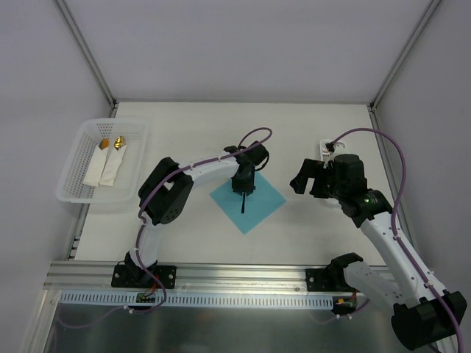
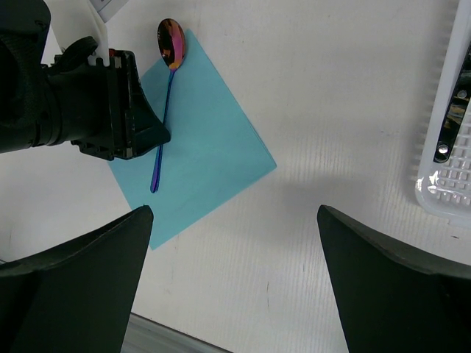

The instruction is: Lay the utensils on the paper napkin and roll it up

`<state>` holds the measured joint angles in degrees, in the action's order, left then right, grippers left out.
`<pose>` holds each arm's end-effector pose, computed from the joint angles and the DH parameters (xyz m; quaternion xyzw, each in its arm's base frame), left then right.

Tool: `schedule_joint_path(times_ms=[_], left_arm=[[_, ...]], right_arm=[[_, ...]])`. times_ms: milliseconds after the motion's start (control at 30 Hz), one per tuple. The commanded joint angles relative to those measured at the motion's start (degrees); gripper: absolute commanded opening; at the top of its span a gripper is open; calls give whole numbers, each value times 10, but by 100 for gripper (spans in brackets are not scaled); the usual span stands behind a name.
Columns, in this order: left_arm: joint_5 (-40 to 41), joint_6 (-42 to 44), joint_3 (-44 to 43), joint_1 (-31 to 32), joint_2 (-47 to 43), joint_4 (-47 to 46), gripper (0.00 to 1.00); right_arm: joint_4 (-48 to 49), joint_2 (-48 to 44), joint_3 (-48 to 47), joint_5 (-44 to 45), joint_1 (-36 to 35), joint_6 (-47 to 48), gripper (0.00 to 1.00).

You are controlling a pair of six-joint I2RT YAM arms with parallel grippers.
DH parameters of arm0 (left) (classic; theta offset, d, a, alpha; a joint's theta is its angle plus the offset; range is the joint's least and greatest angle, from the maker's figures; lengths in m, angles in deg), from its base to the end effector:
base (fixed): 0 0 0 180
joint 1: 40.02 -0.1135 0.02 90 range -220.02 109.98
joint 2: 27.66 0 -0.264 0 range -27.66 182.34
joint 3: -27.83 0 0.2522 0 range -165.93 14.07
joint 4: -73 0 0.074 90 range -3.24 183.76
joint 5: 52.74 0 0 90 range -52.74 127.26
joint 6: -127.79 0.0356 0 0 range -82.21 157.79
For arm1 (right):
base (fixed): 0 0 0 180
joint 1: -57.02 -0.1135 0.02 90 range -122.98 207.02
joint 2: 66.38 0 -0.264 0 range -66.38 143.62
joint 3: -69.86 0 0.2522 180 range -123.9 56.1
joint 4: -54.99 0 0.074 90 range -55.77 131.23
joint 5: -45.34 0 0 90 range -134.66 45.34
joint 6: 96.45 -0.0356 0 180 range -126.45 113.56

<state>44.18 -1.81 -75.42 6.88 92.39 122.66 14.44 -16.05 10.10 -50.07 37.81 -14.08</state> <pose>0.3019 -0.3164 0.1689 0.0499 0.9760 -0.0965 0.1888 0.1821 0.0670 0.3015 -0.1108 0.8631 0.1539 0.4680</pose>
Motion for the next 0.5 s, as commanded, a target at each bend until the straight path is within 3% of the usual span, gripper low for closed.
schedule_joint_path(times_ms=[0, 333, 467], left_arm=[[1, 2, -26, 4, -4, 9, 27], [6, 50, -69, 4, -79, 11, 38], [18, 101, -90, -2, -138, 12, 45]], right_arm=[[7, 0, -1, -6, 3, 11, 99], [5, 3, -13, 5, 3, 13, 99], [-42, 36, -55, 40, 11, 23, 99]])
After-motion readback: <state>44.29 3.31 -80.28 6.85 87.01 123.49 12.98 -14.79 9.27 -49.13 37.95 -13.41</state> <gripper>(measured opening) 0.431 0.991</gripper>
